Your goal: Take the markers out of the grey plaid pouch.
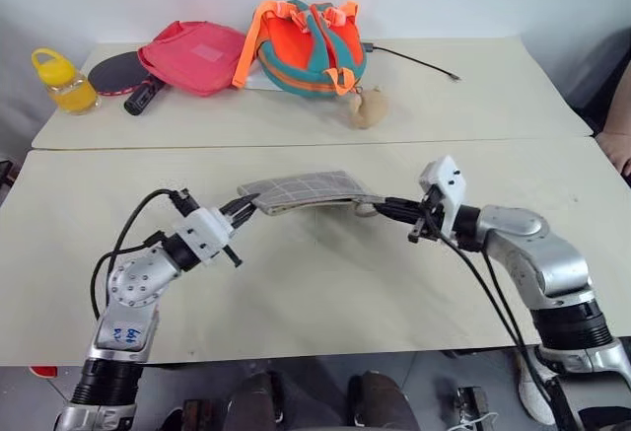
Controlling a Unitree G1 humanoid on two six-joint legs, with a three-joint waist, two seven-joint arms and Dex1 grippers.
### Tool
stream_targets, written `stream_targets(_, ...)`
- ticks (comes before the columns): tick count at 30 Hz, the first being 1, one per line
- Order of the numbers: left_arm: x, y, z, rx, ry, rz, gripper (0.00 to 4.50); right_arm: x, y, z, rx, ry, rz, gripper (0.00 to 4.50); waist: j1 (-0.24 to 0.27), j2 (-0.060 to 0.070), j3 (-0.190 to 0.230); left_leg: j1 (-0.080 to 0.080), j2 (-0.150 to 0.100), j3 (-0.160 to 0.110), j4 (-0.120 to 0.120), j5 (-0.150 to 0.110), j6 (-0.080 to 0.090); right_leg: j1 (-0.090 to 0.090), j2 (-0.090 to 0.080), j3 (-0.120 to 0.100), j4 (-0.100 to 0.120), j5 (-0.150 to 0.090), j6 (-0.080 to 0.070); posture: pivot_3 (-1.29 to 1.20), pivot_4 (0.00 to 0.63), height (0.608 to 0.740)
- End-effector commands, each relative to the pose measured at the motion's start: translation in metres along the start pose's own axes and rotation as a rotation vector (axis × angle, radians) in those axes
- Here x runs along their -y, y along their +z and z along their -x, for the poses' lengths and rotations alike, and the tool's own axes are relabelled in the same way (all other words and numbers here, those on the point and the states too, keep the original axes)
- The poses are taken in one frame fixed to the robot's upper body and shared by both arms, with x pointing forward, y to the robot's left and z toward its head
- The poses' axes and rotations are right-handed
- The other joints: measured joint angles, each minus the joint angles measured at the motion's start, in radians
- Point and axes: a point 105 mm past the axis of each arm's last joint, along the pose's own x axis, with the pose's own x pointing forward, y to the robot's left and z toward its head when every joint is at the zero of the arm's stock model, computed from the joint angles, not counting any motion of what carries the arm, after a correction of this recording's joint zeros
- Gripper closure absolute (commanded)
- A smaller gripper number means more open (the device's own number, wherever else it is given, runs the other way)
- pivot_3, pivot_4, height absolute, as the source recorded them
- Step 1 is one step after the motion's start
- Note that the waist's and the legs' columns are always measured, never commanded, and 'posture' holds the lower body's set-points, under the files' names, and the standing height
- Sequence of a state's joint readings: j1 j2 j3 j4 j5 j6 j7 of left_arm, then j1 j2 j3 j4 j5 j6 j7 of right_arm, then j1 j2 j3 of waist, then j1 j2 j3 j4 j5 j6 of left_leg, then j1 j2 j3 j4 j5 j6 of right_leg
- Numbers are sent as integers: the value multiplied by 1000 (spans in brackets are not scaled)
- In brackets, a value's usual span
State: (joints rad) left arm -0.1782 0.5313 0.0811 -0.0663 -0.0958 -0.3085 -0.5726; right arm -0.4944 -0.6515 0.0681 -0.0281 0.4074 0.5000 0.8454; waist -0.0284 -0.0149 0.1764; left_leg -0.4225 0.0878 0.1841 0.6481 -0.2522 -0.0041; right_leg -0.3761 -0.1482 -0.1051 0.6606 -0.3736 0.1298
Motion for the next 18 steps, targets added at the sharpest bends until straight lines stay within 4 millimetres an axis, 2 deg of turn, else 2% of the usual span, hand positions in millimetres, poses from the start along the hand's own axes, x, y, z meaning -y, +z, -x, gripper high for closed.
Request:
stream_targets(1,-14,1,10,10,47,-6,4500,10,5,8,15,-29,61,4460,0,0,0,0,0,0,0,0,0,0,0,0,0,0,0,0,150,740)
stream_targets(6,-8,0,6,16,43,22,4500,-2,12,4,59,18,58,4460,0,0,0,0,0,0,0,0,0,0,0,0,0,0,0,0,150,740)
stream_targets(9,-2,0,5,17,27,41,4500,-4,19,8,79,48,56,3805,0,0,0,0,0,0,0,0,0,0,0,0,0,0,0,0,150,740)
stream_targets(12,3,-2,6,14,8,81,4500,-4,24,16,69,69,76,2791,1,0,0,0,0,0,0,0,0,0,0,0,0,0,0,0,150,740)
stream_targets(16,8,-3,6,13,-28,109,4500,-16,42,26,107,160,99,1430,1,0,0,0,0,0,0,0,0,0,0,0,0,0,0,0,150,740)
stream_targets(18,8,-2,5,19,-23,134,4500,-15,60,26,173,142,136,1430,-1,0,0,0,0,0,0,0,0,0,0,0,0,0,0,0,150,740)
